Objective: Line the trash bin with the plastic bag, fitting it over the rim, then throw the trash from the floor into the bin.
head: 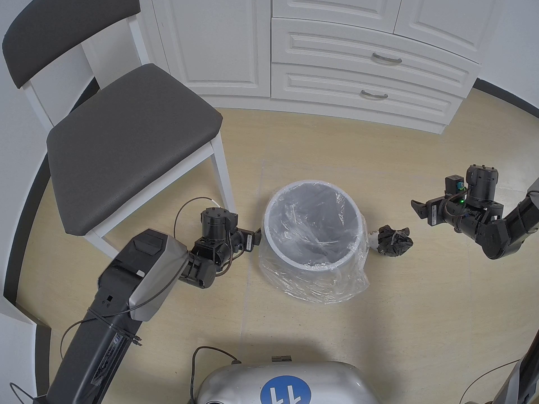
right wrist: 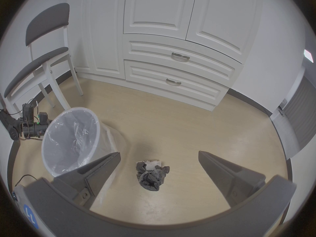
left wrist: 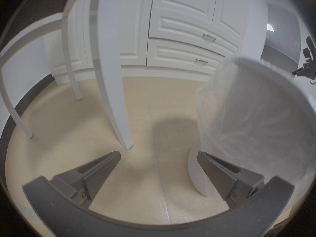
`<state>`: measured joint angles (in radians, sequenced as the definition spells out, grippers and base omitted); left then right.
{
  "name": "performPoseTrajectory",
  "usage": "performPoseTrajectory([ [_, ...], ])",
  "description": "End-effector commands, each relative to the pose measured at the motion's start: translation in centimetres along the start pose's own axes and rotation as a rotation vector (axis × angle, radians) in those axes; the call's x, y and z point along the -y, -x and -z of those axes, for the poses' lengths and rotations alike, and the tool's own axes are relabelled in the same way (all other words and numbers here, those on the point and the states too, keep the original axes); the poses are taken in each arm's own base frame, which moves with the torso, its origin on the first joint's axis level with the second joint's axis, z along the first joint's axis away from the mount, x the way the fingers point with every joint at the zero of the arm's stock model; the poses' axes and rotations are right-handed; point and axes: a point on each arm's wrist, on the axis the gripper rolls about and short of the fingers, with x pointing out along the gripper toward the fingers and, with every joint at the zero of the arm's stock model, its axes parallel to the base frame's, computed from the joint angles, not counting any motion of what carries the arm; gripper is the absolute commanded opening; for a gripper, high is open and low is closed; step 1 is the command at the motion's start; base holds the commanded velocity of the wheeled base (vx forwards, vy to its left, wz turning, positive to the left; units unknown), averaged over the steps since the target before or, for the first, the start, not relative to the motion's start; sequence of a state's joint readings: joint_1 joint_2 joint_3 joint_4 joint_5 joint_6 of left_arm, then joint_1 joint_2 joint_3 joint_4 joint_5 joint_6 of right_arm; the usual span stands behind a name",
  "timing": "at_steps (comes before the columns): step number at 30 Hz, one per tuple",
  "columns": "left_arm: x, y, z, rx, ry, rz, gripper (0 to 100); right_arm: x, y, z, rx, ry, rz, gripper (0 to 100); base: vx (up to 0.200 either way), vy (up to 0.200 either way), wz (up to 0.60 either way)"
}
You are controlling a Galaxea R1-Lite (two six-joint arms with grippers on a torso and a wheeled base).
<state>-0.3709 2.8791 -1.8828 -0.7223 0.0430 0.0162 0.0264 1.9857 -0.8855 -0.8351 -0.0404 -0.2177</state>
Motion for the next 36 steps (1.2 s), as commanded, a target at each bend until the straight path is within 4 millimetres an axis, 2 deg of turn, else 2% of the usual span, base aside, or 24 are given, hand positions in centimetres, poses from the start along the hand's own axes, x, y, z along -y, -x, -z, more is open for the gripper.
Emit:
performPoseTrajectory([
  [1,1.9,-1.1,2.4,-0.041,-0.018,0.038,100,0.6,-0.5,0.4,-0.008,-0.003,0.013,100,0.000,0.000,0.00],
  [9,2.4,-1.0,2.9,-0.053,-0.028,0.030,100,0.9,-0.5,0.4,-0.007,-0.006,0.021,100,0.000,0.000,0.00],
  [15,0.3,0.3,2.2,-0.095,-0.059,-0.073,100,1.0,-0.4,0.3,-0.005,-0.007,0.021,100,0.000,0.000,0.00],
  [16,-0.5,1.0,2.1,-0.114,-0.082,-0.091,100,1.0,-0.4,0.4,-0.007,-0.007,0.021,100,0.000,0.000,0.00],
  [18,-1.0,1.7,1.8,-0.114,-0.090,-0.101,100,1.0,-0.5,0.5,-0.010,-0.007,0.022,100,0.000,0.000,0.00],
  [20,-2.0,3.6,1.1,-0.092,-0.101,-0.116,100,1.4,-0.9,0.8,-0.026,-0.010,0.029,100,0.000,0.000,0.00],
  [24,-1.9,7.0,0.7,-0.074,-0.108,-0.113,100,1.8,-1.5,0.9,-0.025,-0.018,0.038,100,0.000,0.000,0.00],
  [26,-1.6,9.5,0.4,-0.055,-0.119,-0.102,100,2.2,-1.9,1.1,-0.029,-0.023,0.044,100,0.000,0.000,0.00],
  [28,-1.6,10.1,0.3,-0.046,-0.122,-0.101,100,2.4,-2.0,1.2,-0.031,-0.025,0.047,100,0.000,0.000,0.00],
  [29,-1.3,11.3,-0.1,-0.024,-0.124,-0.097,100,2.4,-2.3,1.5,-0.040,-0.025,0.045,100,0.000,0.000,0.00],
  [33,-0.9,13.9,-0.9,0.008,-0.126,-0.086,100,2.2,-3.0,2.5,-0.073,-0.026,0.037,100,0.000,0.000,0.00],
  [36,-0.7,15.0,-1.3,0.018,-0.127,-0.081,100,2.1,-3.7,3.2,-0.110,-0.026,0.027,100,0.000,0.000,0.00],
])
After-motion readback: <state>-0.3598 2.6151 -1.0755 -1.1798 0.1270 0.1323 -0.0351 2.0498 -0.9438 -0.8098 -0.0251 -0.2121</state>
